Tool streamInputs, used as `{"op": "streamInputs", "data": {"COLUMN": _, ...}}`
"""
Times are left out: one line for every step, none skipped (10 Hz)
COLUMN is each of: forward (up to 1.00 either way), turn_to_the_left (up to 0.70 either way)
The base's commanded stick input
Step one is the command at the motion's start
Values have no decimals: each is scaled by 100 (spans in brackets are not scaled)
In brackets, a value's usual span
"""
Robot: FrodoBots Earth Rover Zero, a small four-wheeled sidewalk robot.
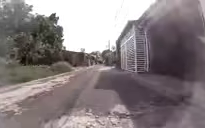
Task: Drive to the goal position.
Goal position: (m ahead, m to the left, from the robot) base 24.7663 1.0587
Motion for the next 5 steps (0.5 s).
{"op": "streamInputs", "data": {"forward": 100, "turn_to_the_left": 0}}
{"op": "streamInputs", "data": {"forward": 100, "turn_to_the_left": 0}}
{"op": "streamInputs", "data": {"forward": 100, "turn_to_the_left": 0}}
{"op": "streamInputs", "data": {"forward": 100, "turn_to_the_left": 0}}
{"op": "streamInputs", "data": {"forward": 100, "turn_to_the_left": 0}}
